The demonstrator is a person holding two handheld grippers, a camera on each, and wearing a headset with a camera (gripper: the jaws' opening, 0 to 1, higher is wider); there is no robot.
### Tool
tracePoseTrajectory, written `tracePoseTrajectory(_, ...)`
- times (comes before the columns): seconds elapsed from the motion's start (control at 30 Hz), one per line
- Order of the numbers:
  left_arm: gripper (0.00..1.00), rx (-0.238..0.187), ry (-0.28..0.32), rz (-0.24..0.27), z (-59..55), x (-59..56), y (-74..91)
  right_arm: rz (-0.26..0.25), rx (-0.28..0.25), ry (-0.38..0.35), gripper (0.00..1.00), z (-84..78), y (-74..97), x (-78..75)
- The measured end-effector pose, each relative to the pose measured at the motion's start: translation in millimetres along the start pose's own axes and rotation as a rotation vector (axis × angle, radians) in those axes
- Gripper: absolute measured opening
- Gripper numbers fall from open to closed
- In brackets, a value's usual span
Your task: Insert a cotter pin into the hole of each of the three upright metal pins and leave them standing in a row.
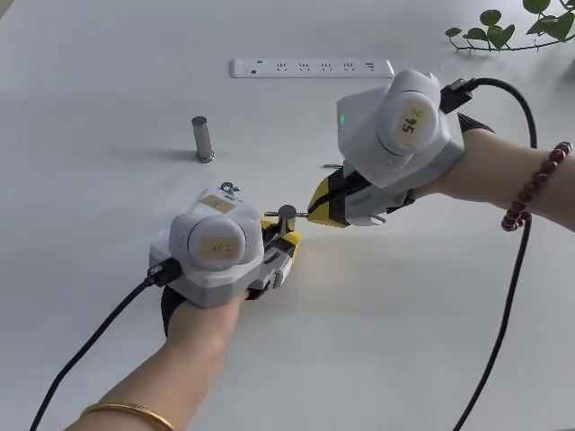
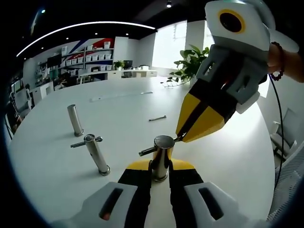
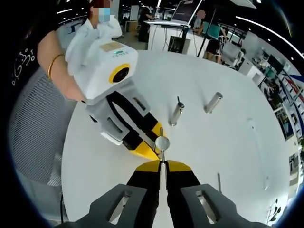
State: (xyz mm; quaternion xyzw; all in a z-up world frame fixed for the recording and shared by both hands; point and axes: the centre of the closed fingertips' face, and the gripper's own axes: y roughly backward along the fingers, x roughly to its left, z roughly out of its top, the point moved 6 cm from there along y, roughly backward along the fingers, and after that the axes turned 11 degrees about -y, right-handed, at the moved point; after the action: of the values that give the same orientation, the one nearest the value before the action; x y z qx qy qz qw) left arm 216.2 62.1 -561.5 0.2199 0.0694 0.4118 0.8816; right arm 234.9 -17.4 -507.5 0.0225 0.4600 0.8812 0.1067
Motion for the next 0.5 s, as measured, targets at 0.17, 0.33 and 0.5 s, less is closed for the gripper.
tracePoseTrajectory(0.17,0.12,0.0,0.013,0.013,-0.2,-0.7,0.0,-0.003,-0.007,-0.002,0.0,1.1,-0.3,0.8)
tracePoseTrajectory(0.33,0.12,0.0,0.04,0.03,-0.6,-1.3,-0.5,-0.004,-0.015,-0.011,0.0,2.9,-0.6,2.1)
tracePoseTrajectory(0.5,0.12,0.003,0.05,0.035,-0.7,-1.7,-0.8,-0.002,-0.02,-0.011,0.0,4.7,-1.3,3.1)
